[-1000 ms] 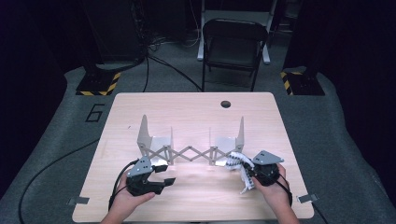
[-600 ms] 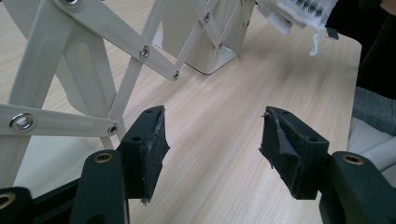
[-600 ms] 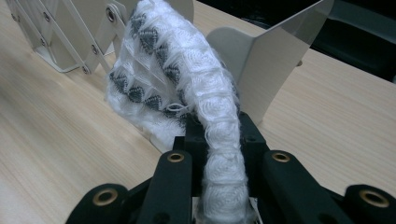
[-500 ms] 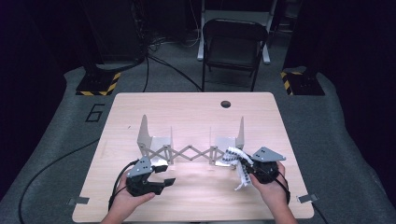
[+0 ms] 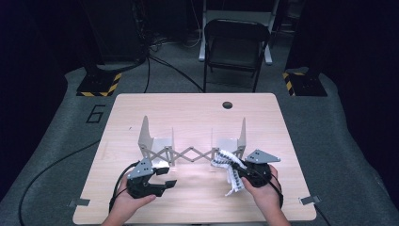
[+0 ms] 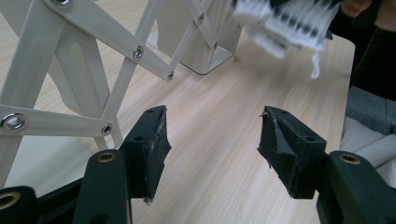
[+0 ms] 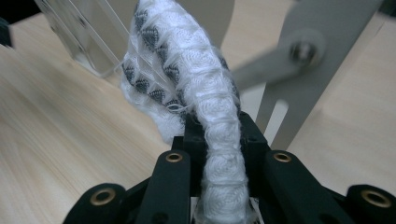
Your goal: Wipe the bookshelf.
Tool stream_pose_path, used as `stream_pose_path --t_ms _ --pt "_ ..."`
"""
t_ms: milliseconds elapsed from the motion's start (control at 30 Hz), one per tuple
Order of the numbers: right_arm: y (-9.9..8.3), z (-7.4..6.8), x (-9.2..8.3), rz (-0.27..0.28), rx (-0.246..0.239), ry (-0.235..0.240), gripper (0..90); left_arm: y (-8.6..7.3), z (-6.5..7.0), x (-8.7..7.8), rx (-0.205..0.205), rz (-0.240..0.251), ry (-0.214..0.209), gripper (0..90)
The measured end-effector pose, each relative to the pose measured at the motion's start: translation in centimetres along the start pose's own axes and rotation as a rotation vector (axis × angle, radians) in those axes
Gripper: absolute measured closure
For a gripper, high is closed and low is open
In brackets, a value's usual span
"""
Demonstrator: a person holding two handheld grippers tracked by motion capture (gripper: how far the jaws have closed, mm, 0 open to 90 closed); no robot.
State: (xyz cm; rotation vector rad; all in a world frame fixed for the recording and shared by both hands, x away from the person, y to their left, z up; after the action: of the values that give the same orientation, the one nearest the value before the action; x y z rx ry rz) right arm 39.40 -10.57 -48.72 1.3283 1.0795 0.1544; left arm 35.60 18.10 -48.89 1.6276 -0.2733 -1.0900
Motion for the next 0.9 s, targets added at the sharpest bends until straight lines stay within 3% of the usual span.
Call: stream_pose_path --t_ms 67,100,133,233,333,367,400,433,567,633,767,800,833,900 --pt "-0.5 0.1 0.5 -0.015 0.026 0.005 78.0 0.0 0.1 0.0 -0.015 0.003 -0.001 41.3" --pt "-2.0 0.7 1.6 -0.073 0.060 -0.004 78.1 0.0 -0.1 -0.1 -0.010 0.006 0.005 41.3" --pt "-2.6 0.9 2.1 -0.096 0.070 -0.006 78.1 0.0 -0.1 -0.1 -0.012 0.004 0.002 41.3" --pt "-2.9 0.7 2.4 -0.115 0.079 0.000 78.2 0.0 -0.2 -0.1 -0.010 0.005 0.007 41.3" --pt "0.5 -1.0 0.9 0.015 0.044 0.010 78.2 -0.1 -0.2 -0.1 -0.019 0.000 0.003 41.3" --pt "0.5 -1.0 0.9 0.015 0.044 0.010 78.2 -0.1 -0.2 -0.1 -0.019 0.000 0.003 41.3" --pt "1.8 -1.7 0.3 0.060 0.027 0.011 78.2 -0.1 -0.2 0.0 -0.013 0.003 0.006 41.3" --pt "2.1 -2.0 0.3 0.066 0.019 0.009 78.2 -0.1 -0.1 0.0 -0.011 -0.003 -0.002 41.3" --pt "0.6 -1.7 2.0 -0.008 0.015 -0.013 78.1 -0.1 -0.1 -0.1 -0.009 -0.004 0.001 41.3" --pt "-1.2 -0.9 3.3 -0.078 0.055 -0.008 78.1 -0.1 -0.2 -0.1 -0.006 0.006 0.010 41.3" --pt "-1.9 -0.5 3.7 -0.104 0.072 -0.015 78.2 -0.1 -0.2 -0.2 -0.010 0.004 0.007 41.3" --pt "-0.5 -1.0 2.9 -0.063 0.051 -0.016 78.1 -0.1 -0.2 -0.1 -0.022 0.003 0.008 41.3" --pt "-0.5 -1.0 2.9 -0.063 0.051 -0.016 78.1 -0.1 -0.2 -0.1 -0.022 0.003 0.008 41.3" --pt "1.8 -2.1 1.7 0.022 0.004 -0.008 78.1 -0.1 -0.2 0.0 -0.013 0.002 0.008 41.3"
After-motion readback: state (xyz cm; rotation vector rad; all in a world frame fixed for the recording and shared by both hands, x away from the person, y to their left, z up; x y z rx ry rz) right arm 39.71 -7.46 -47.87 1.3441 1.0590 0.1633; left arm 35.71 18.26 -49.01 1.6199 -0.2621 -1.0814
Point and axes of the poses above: each handheld gripper's, and its own axes: x roughly forward along the jaws, y roughly out of its top, z roughly to its right, the point moved 7 cm from there along x, roughly forward along the jaws, and after that the axes turned 9 degrees about y, right-handed, at the moved point
